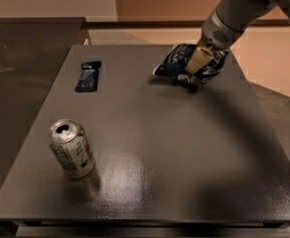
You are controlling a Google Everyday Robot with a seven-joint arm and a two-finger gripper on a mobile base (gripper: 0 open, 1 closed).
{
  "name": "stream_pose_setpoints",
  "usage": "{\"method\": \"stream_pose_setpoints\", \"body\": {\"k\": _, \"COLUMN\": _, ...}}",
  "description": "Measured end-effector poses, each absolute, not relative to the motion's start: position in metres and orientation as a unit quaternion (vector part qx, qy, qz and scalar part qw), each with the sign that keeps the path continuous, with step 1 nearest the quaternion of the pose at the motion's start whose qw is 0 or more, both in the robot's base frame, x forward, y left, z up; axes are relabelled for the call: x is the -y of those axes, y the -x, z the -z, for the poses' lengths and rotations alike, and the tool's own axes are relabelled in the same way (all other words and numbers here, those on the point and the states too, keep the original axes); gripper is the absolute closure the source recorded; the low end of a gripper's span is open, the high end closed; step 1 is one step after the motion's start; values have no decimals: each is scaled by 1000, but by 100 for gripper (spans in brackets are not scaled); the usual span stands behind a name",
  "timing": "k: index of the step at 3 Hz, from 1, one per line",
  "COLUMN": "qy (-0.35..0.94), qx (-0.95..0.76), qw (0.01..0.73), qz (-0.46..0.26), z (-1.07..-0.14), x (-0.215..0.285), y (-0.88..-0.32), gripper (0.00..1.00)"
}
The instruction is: Pick blue chip bag
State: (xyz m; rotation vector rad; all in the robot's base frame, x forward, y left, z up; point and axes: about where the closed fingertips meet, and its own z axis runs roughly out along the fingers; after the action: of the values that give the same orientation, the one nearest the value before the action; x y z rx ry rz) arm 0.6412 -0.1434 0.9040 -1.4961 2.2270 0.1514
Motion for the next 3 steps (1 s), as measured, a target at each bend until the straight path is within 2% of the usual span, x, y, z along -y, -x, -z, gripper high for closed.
{"method": "stream_pose_setpoints", "body": {"k": 3, "qy": 606, "qx": -746, "qw": 263, "qz": -88, "z": -986, "x": 128, "y": -619, "gripper": 100}}
